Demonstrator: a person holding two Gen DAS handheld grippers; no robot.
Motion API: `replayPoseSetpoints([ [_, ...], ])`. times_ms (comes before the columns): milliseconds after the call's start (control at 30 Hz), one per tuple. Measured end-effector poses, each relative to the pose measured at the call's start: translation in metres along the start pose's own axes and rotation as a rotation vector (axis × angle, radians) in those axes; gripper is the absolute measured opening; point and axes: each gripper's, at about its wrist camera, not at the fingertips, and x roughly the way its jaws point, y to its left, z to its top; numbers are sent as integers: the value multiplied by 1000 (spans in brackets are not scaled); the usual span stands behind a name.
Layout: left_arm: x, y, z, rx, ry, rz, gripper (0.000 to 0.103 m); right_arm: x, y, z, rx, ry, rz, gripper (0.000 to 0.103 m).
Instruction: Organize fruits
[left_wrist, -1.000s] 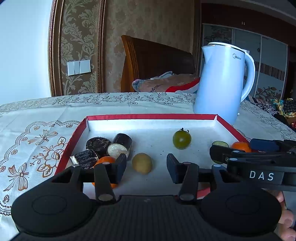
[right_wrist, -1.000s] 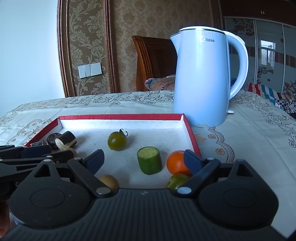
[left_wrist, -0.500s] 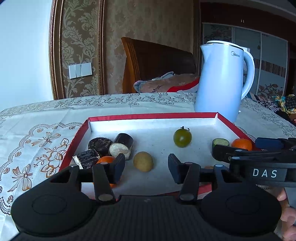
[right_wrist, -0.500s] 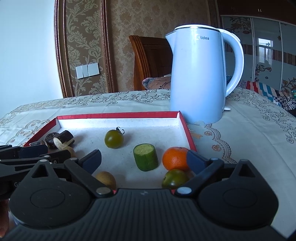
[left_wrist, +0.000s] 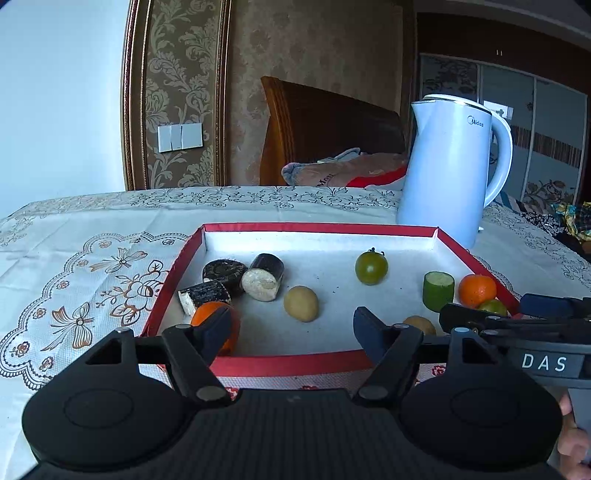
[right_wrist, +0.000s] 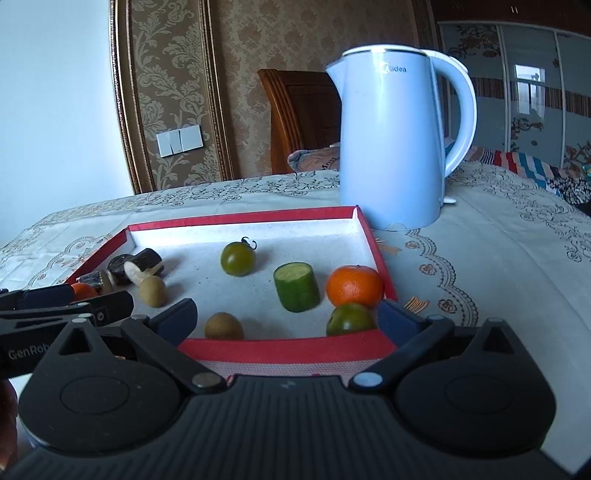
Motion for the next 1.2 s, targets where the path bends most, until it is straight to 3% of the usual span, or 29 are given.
replayPoseSetpoints([
  [267, -2, -2, -3, 23, 4, 39, 73, -7, -3, -2, 30, -9, 8, 103],
  [533, -9, 4, -7, -18, 29, 30, 77, -15, -4, -6, 45, -11, 33, 103],
  [1200, -17, 0, -11, -7, 41, 40, 77, -18, -3, -9, 49, 8, 57, 103],
])
